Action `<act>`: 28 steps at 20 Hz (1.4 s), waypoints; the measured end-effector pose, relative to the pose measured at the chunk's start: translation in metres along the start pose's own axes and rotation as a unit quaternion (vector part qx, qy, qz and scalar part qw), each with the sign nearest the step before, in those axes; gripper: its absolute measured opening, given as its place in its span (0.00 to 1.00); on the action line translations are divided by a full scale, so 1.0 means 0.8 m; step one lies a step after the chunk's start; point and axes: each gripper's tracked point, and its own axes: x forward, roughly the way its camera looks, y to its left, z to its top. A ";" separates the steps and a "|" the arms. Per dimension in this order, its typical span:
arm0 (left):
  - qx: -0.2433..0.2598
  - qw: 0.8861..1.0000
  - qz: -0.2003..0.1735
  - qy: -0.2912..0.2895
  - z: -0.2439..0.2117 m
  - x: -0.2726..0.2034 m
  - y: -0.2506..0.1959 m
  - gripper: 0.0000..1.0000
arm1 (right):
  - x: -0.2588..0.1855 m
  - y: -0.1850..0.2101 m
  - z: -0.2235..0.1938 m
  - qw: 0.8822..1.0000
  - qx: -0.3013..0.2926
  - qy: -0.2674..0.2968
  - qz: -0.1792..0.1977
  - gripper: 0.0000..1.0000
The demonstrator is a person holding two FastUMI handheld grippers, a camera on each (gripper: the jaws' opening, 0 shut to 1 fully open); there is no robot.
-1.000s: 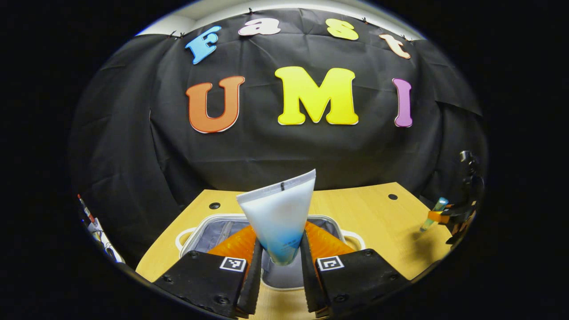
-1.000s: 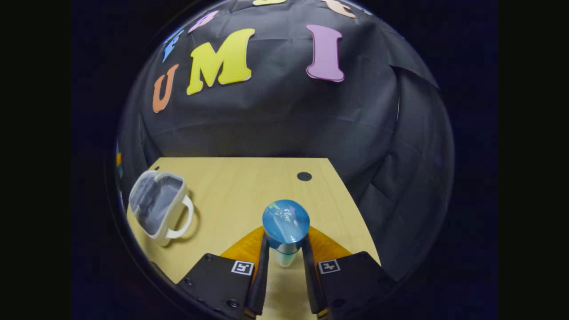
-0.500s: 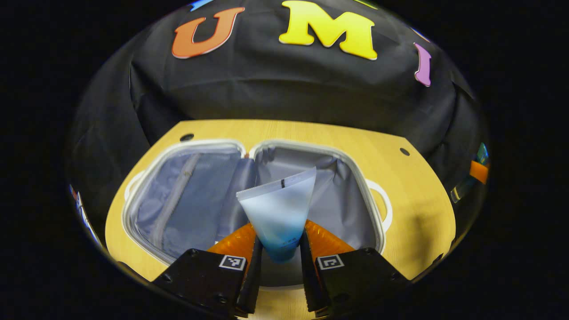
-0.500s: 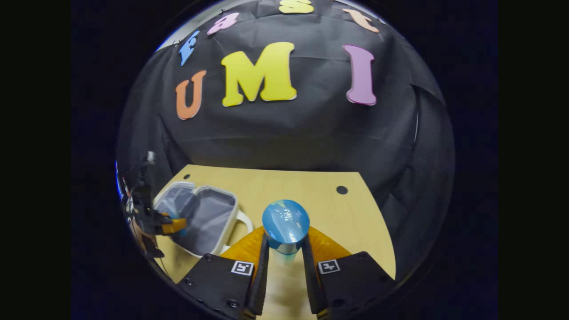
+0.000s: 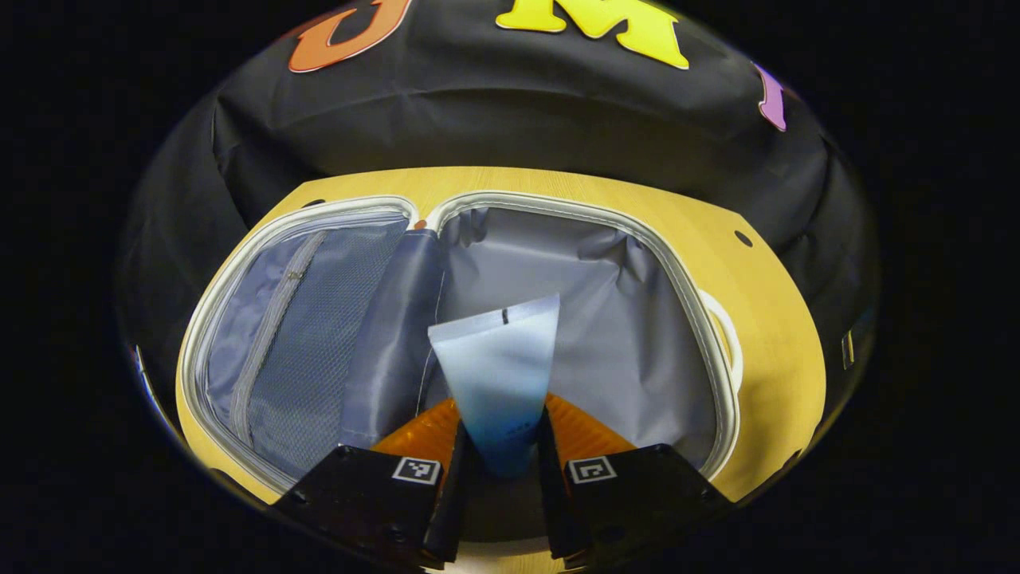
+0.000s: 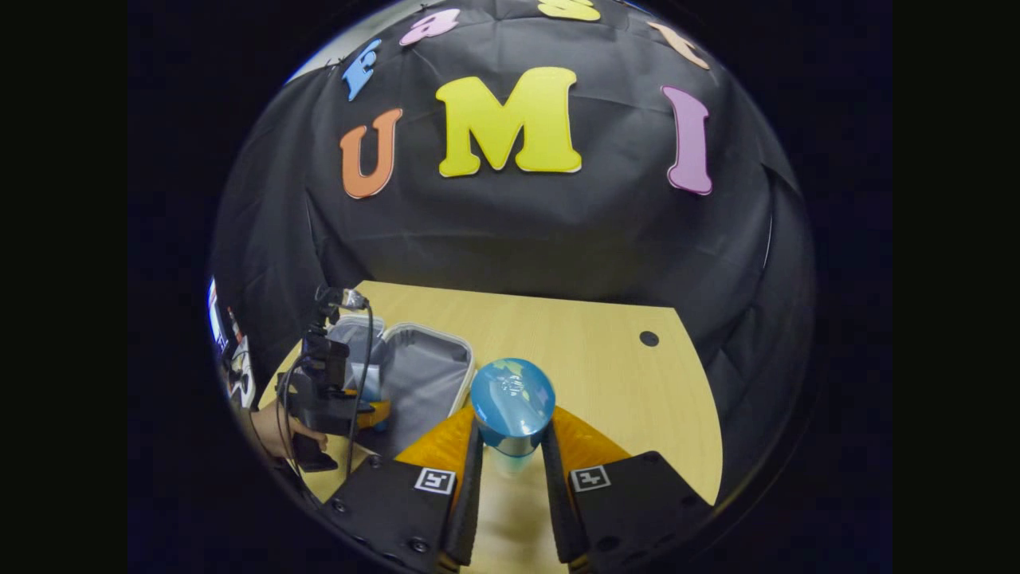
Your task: First open the suitcase, pack the skin care products into it, and then close the suitcase.
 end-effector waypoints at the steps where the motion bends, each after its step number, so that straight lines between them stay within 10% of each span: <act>1: 0.010 1.000 0.001 0.004 0.002 0.004 -0.002 0.44 | 0.001 0.000 0.000 1.000 0.002 0.001 -0.001 0.35; 10: 0.037 0.998 0.014 0.043 -0.006 0.027 -0.001 0.35 | 0.002 0.018 -0.010 1.000 -0.014 0.003 0.002 0.36; 14: 0.033 0.999 -0.005 0.040 -0.003 0.025 -0.010 0.43 | 0.011 0.028 -0.008 1.000 -0.013 0.008 0.011 0.33; 16: 0.014 0.999 -0.016 0.030 0.000 0.013 -0.020 0.67 | 0.018 0.034 0.003 1.000 -0.017 0.005 0.014 0.33; 23: 0.012 0.990 -0.001 -0.139 0.081 -0.143 0.012 1.00 | 0.051 0.101 0.045 0.994 -0.083 -0.024 0.064 0.34; 28: 0.006 0.964 0.016 -0.265 0.134 -0.259 0.064 0.96 | 0.102 0.183 -0.015 0.990 -0.059 0.054 0.118 0.35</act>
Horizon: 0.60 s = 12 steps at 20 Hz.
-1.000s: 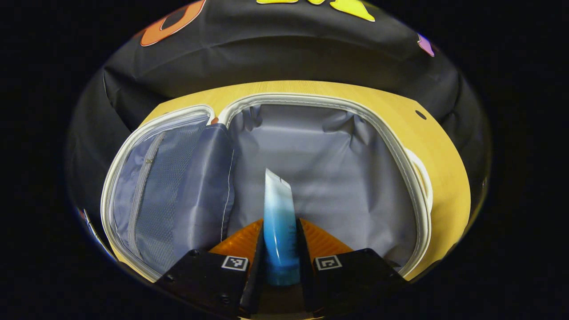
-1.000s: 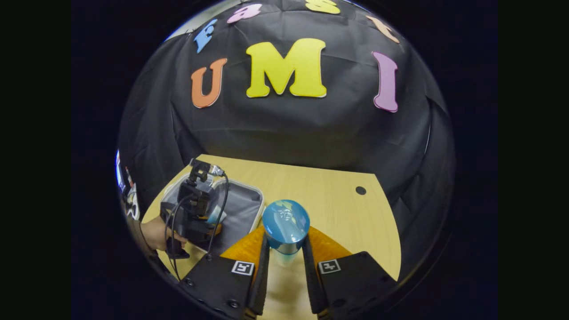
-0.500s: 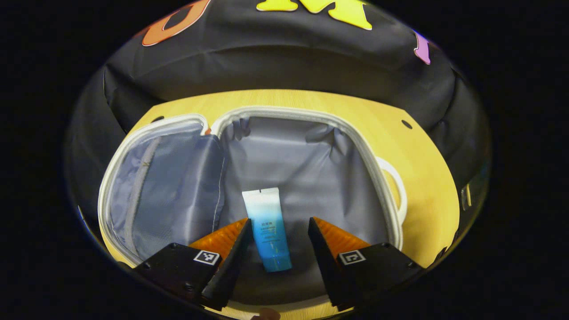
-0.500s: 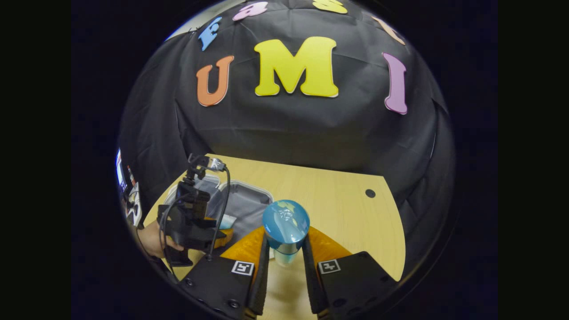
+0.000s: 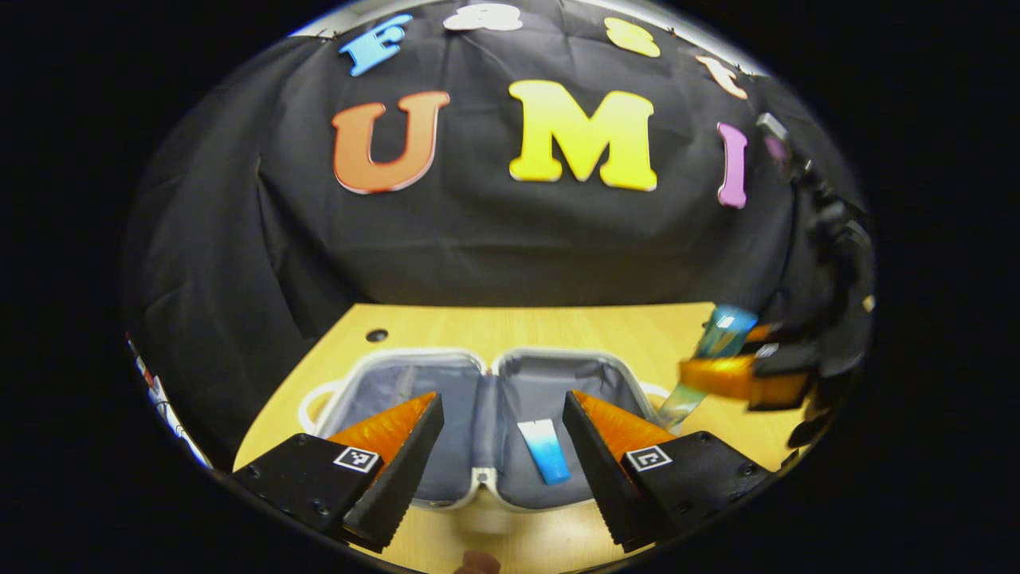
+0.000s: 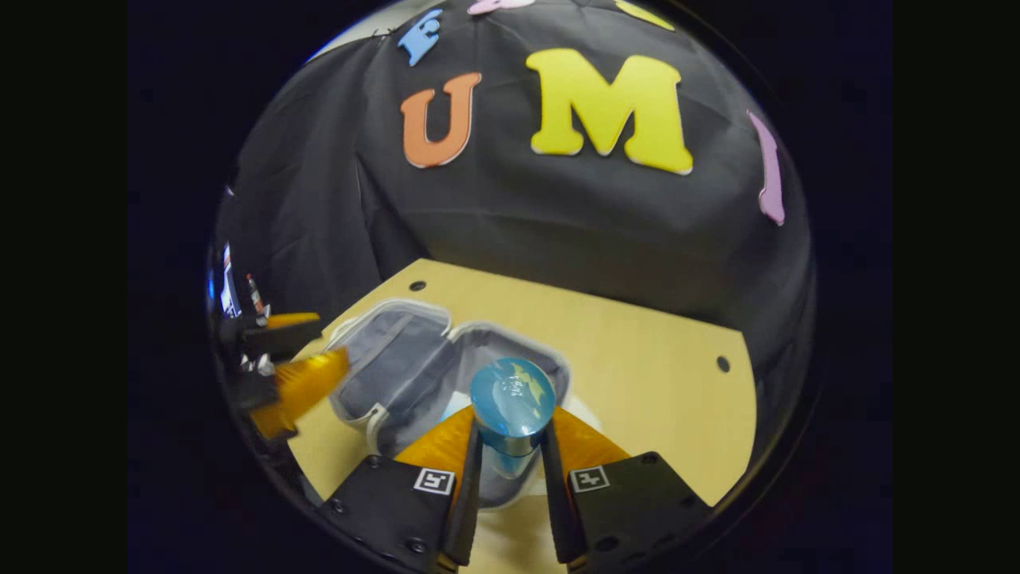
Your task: First open the suitcase, pack the skin care products into it, and then close the suitcase.
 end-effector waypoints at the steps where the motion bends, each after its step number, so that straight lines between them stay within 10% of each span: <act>1: 0.001 1.000 0.006 -0.011 0.014 -0.012 0.012 0.96 | 0.018 0.012 -0.014 1.000 0.005 0.020 0.014 0.35; 12: 0.019 0.996 0.039 -0.072 0.027 -0.068 0.077 0.96 | 0.102 0.034 -0.088 0.990 0.066 0.124 0.011 0.35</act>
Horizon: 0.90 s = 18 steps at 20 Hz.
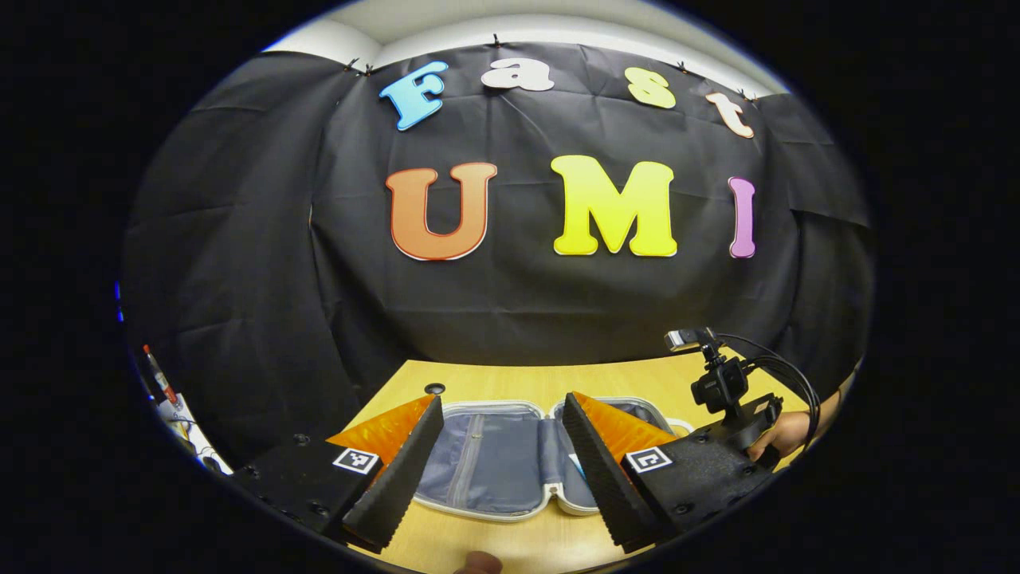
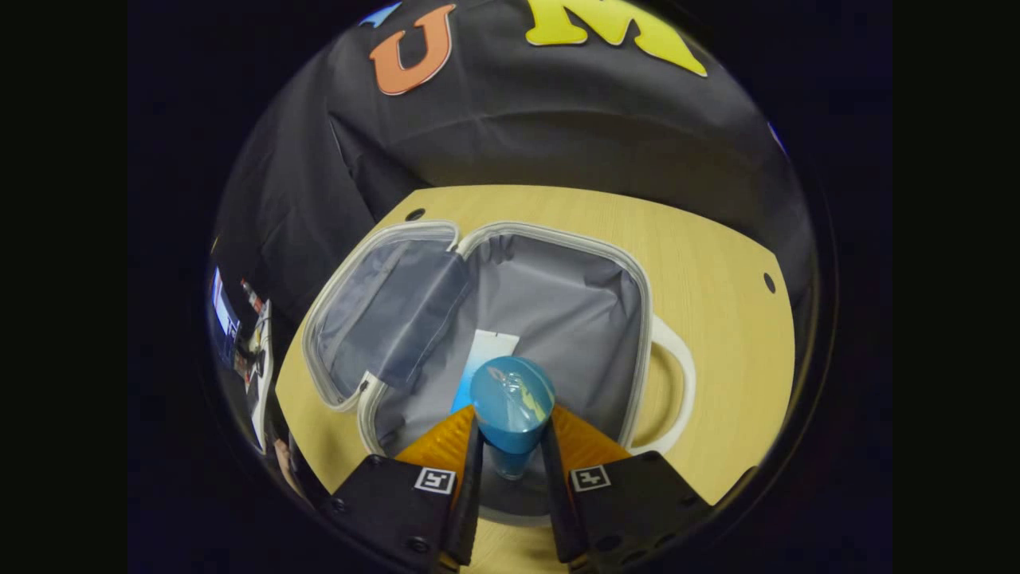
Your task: First open the suitcase, pack the skin care products into it, and then close the suitcase.
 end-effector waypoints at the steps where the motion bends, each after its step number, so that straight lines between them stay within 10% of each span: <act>1: 0.008 1.000 0.004 -0.001 -0.001 0.000 0.005 0.96 | 0.007 -0.001 0.003 1.000 0.006 -0.001 -0.002 0.36; 18: -0.018 0.997 0.049 0.056 -0.043 -0.014 0.048 0.97 | 0.089 -0.034 0.002 0.986 0.134 0.054 -0.086 0.35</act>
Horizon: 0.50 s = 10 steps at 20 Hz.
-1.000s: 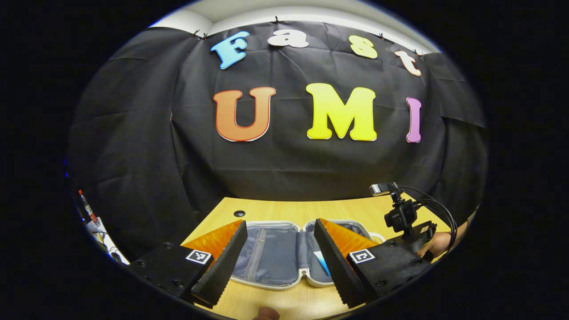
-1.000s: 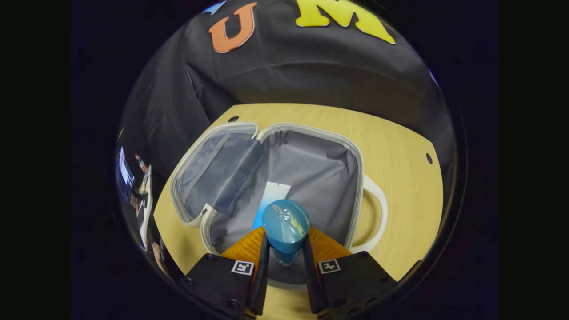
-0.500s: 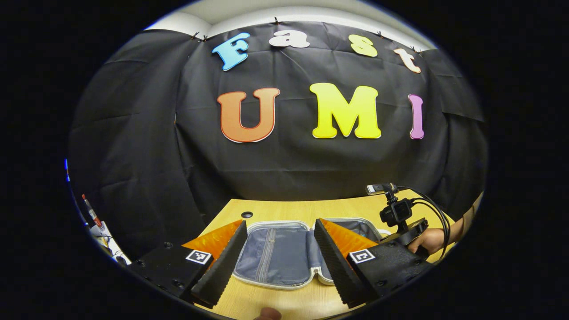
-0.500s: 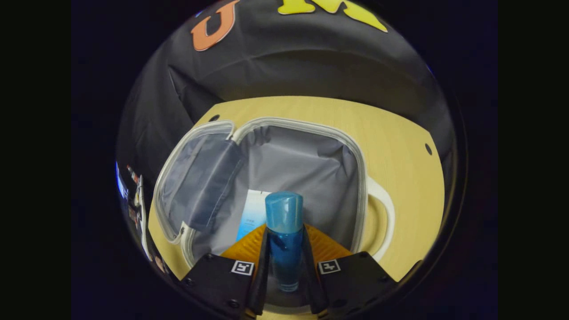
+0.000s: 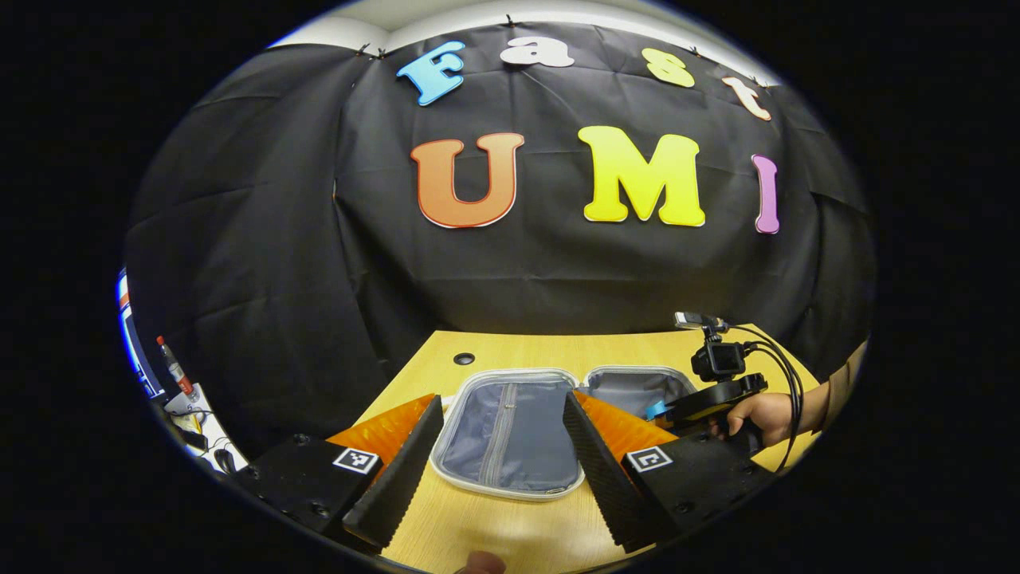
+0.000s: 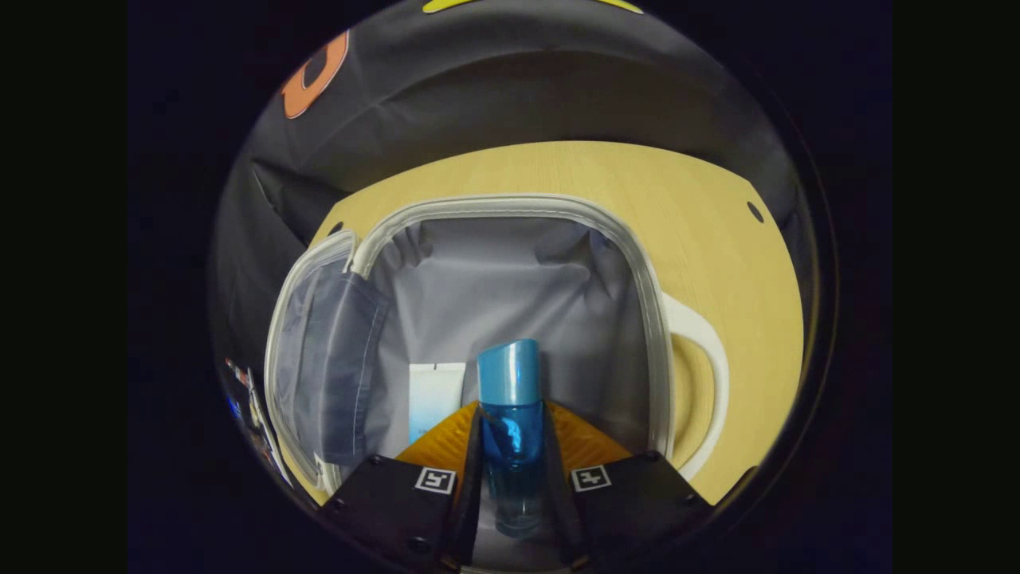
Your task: First open the suitcase, pack the skin care products into it, and then close the suitcase.
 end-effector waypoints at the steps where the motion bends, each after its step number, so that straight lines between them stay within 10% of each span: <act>1: -0.006 1.000 0.004 0.000 0.001 -0.002 0.005 0.97 | -0.001 0.000 0.001 1.000 0.001 0.002 -0.007 0.36; 6: -0.011 0.999 0.040 0.015 -0.002 0.000 0.043 0.97 | -0.002 0.006 -0.002 1.000 0.009 0.010 -0.007 0.36; 10: -0.032 0.998 0.055 0.010 0.006 0.011 0.084 0.97 | -0.040 0.012 0.012 1.000 0.015 -0.018 0.007 0.57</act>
